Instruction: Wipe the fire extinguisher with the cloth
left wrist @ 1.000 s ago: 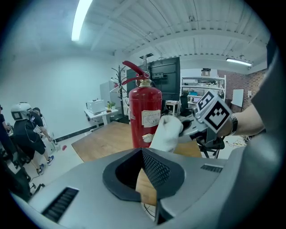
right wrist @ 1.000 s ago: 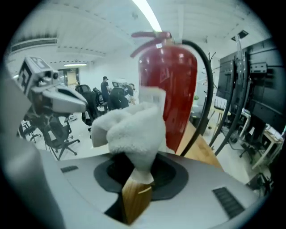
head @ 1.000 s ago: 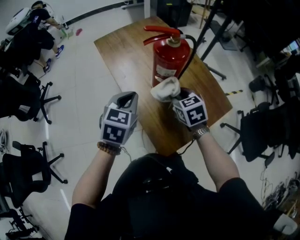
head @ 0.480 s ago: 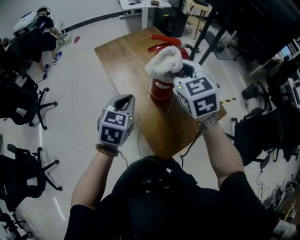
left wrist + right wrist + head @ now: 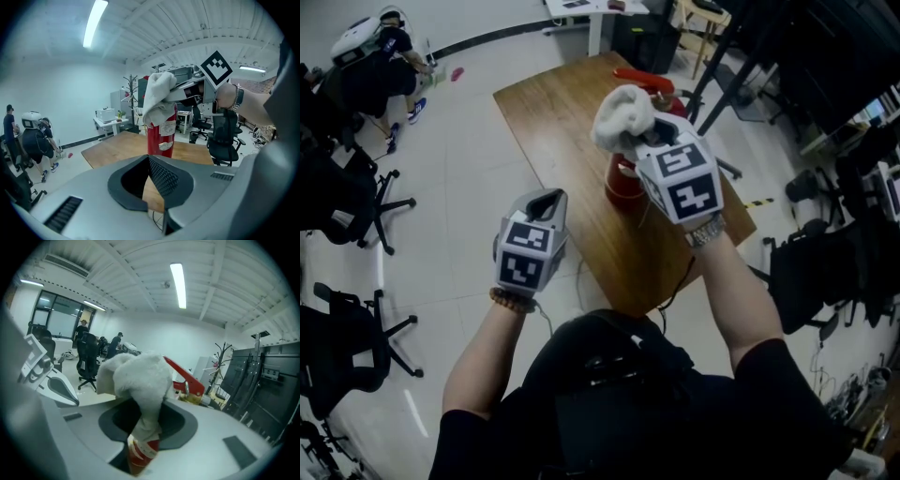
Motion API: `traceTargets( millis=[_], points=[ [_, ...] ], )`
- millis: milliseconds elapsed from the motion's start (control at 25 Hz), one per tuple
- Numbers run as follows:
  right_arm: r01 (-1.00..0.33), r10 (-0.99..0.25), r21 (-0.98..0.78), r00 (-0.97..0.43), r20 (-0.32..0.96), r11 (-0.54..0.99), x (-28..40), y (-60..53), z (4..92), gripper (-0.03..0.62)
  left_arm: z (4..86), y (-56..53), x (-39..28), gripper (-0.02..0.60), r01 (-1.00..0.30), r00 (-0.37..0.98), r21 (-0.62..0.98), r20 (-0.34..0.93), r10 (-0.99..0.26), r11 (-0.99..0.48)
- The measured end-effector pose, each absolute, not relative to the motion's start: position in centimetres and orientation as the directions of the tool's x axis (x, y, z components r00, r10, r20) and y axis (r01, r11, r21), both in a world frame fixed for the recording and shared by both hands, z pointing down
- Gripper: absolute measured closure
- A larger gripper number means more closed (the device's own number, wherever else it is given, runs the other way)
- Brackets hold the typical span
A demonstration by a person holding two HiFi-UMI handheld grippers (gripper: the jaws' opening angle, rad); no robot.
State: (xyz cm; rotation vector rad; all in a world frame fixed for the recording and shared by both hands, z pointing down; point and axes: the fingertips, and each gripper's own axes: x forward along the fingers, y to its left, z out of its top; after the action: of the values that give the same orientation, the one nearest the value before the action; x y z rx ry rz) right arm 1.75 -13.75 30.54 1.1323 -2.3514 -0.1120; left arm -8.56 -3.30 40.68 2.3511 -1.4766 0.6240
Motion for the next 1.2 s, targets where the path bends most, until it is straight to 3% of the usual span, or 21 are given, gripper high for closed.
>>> traceTargets(
  millis=[1200],
  points=[
    [-0.69,-0.635,0.17,-0.503,0.586,0.703,-0.2,-12.2,43.5,0.477,42.8,-3.0,-8.9,0.581,-0.906,0.355,0.01,0.566,-0.744,-0.424]
  ],
)
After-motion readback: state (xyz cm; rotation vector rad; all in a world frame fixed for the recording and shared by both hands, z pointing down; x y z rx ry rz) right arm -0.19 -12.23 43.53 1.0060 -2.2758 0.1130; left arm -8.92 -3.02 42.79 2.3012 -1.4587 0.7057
